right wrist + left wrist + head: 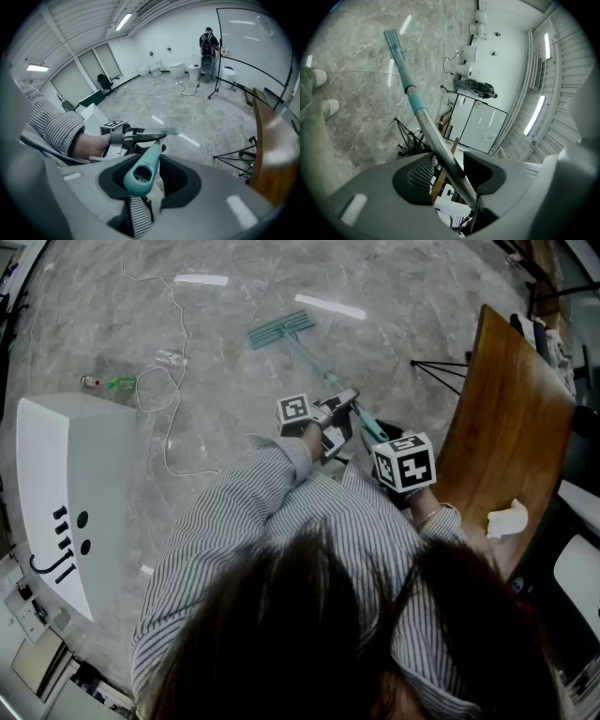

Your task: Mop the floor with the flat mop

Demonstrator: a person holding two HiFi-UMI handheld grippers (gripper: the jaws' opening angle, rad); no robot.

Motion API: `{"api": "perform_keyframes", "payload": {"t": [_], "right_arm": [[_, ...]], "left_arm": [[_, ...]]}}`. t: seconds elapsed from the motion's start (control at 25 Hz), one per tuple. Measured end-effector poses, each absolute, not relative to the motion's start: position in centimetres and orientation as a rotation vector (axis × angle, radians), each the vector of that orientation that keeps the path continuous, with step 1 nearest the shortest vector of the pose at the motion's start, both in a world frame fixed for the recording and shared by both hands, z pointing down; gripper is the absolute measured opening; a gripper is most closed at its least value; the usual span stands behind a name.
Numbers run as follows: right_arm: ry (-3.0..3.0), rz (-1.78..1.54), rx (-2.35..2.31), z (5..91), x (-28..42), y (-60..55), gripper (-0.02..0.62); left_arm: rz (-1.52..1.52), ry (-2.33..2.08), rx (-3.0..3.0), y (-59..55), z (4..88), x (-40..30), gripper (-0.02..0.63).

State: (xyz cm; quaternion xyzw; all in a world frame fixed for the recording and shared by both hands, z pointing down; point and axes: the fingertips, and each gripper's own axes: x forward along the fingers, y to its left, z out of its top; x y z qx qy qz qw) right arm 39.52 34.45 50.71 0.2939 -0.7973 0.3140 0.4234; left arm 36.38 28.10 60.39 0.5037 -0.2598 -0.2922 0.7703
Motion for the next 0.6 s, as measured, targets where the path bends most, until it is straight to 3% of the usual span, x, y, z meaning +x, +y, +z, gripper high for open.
{"api": "perform_keyframes", "payload": {"t": [0.6], "right_arm": [[-2.026,0.821,0.737,50.66,40.08,33.96,0.127]], "left_arm": [[-0.624,-0.587,1.105,27.90,60.25,36.94,0.190]]}}
